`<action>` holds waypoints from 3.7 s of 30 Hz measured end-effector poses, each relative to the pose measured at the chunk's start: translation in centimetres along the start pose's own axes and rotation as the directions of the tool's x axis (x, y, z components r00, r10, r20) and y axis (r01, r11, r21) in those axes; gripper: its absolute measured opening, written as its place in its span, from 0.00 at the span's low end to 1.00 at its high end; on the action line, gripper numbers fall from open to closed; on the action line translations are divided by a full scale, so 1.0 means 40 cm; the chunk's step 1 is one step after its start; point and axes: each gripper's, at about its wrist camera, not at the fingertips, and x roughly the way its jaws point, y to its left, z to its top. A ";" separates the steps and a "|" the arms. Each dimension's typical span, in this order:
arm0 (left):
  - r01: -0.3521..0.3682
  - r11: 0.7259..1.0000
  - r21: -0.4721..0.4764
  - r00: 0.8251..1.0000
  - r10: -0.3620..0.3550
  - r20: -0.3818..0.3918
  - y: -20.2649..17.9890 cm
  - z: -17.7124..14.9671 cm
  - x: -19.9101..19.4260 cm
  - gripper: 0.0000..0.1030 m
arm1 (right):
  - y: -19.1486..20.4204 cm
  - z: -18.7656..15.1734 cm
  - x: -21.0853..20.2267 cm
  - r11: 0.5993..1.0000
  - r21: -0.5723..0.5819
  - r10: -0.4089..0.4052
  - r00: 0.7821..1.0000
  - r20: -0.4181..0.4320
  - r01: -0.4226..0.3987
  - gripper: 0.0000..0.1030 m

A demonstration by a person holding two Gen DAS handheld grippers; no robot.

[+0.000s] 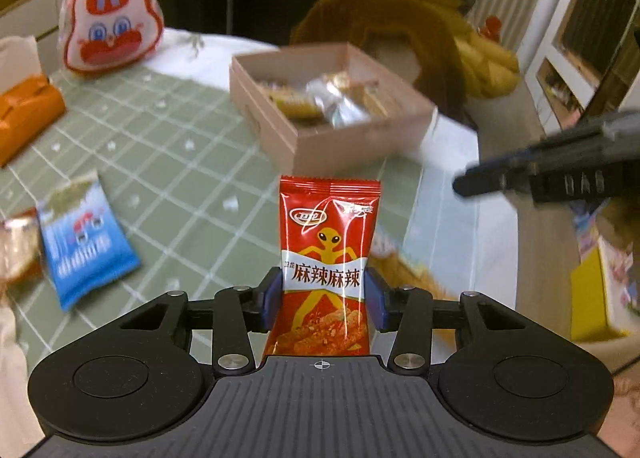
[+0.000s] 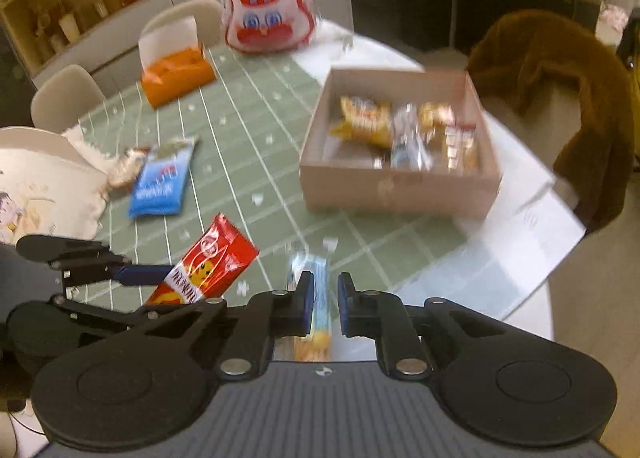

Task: Organize snacks
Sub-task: 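Carry both held snacks into the pink box and open both grippers, then grasp the blue seaweed bag with the right gripper while left grasps a biscuit packet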

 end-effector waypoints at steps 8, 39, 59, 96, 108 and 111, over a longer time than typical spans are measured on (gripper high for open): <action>-0.041 0.990 -0.132 0.998 0.035 -0.050 0.040 -0.032 0.006 0.48 | 0.031 -0.080 0.156 0.999 0.018 0.032 0.991 -0.133 -0.030 0.50; 0.106 0.980 -0.171 0.971 -0.065 0.229 0.035 0.574 0.045 0.53 | -0.209 0.485 -0.130 0.999 0.008 -0.038 0.976 0.217 0.037 0.28; -0.091 0.929 -0.359 0.995 0.098 0.002 0.289 0.280 0.211 0.49 | -0.231 0.456 0.202 0.990 0.071 -0.119 0.993 -0.018 0.120 0.67; -0.276 0.810 -0.517 0.961 0.253 -0.115 0.698 0.029 0.091 0.48 | 0.498 0.256 0.563 0.972 -0.188 0.107 0.976 -0.190 -0.144 0.76; -0.137 0.914 -0.383 0.989 0.103 -0.107 0.461 -0.015 0.100 0.48 | 0.313 0.137 0.397 0.982 -0.170 0.052 0.986 -0.160 -0.080 0.57; -0.110 0.913 -0.393 0.992 0.078 -0.096 0.447 -0.023 0.090 0.48 | 0.297 0.144 0.373 0.984 -0.166 0.042 0.991 -0.129 -0.063 0.60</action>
